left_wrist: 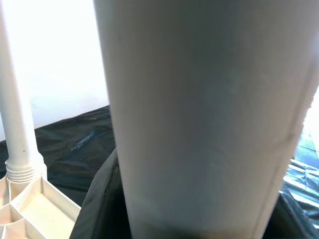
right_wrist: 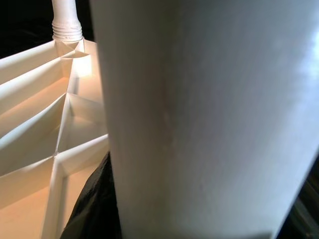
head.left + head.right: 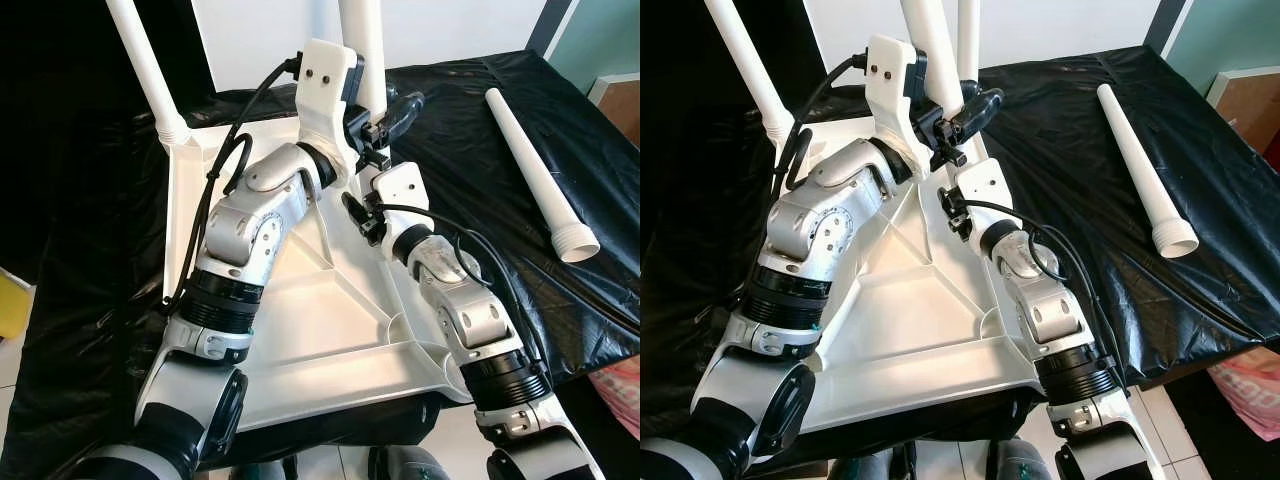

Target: Building children table

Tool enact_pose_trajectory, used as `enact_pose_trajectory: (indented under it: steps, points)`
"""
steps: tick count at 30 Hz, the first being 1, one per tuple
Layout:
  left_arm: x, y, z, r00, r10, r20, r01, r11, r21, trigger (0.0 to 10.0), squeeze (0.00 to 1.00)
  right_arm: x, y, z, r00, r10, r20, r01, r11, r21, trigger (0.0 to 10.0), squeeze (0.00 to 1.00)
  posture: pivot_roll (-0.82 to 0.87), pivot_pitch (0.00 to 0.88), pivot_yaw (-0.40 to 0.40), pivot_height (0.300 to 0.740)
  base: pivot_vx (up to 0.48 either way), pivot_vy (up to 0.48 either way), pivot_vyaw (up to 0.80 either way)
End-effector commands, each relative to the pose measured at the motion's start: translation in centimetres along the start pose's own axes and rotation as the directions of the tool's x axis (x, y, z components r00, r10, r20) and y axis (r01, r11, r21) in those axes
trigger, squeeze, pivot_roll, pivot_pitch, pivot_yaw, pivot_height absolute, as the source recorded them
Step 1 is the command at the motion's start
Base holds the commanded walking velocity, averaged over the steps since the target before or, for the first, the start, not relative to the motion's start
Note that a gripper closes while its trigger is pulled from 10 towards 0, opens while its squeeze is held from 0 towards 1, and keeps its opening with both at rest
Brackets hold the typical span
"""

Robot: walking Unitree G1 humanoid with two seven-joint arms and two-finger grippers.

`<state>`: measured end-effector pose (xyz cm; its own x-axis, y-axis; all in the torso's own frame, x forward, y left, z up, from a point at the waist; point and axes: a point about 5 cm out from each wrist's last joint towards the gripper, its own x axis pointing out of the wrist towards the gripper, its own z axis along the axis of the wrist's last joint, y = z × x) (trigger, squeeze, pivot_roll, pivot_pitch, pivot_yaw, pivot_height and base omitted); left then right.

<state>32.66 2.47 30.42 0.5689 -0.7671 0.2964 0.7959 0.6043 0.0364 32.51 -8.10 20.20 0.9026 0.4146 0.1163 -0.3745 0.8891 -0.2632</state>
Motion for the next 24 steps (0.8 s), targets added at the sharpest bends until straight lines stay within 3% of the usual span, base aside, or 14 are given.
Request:
enact_pose_trajectory:
  steps: [1,6,7,10,11,24]
  points:
    - [0.0,-0.9,0.9,0.999,-0.034,0.033,0.033,0.999,0.027,10.0,0.0,-0.2,0.0,-1.2,0.998,-0.02,-0.067,0.021,1.0,0.013,10.0,0.0,-0.03,0.109,-0.007,0.74,0.0,0.0,0.0]
    - [0.0,-1.0,0.9,0.999,-0.034,0.034,0.033,0.999,0.025,10.0,0.0,-0.2,0.0,-1.4,0.996,-0.037,-0.084,0.039,0.999,0.02,10.0,0.0,-0.03,0.114,-0.011,0.74,0.0,0.0,0.0]
    - [0.0,-1.0,0.9,0.999,-0.03,0.035,0.029,0.999,0.023,10.0,0.0,-0.2,-0.1,-1.3,0.996,-0.042,-0.083,0.045,0.998,0.032,10.0,1.0,-0.03,0.116,-0.014,0.74,0.0,0.0,0.0]
    - [0.0,-1.0,0.9,0.999,-0.027,0.036,0.026,0.999,0.021,10.0,0.0,-0.2,-0.1,-1.3,0.995,-0.047,-0.082,0.05,0.998,0.031,10.0,1.0,-0.03,0.117,-0.016,0.74,0.0,0.0,0.0]
    - [0.0,-1.0,1.0,0.999,-0.025,0.039,0.024,1.0,0.02,10.0,0.0,-0.2,-0.1,-1.2,0.995,-0.049,-0.083,0.052,0.998,0.03,10.0,0.0,-0.03,0.118,-0.019,0.74,0.0,0.0,0.0]
    - [0.2,-1.2,1.1,0.999,-0.016,0.049,0.015,1.0,0.021,10.0,0.0,0.3,-0.4,0.1,0.999,-0.031,-0.025,0.031,0.999,-0.017,9.9,0.0,-0.02,0.118,-0.028,0.74,0.0,0.0,0.0]
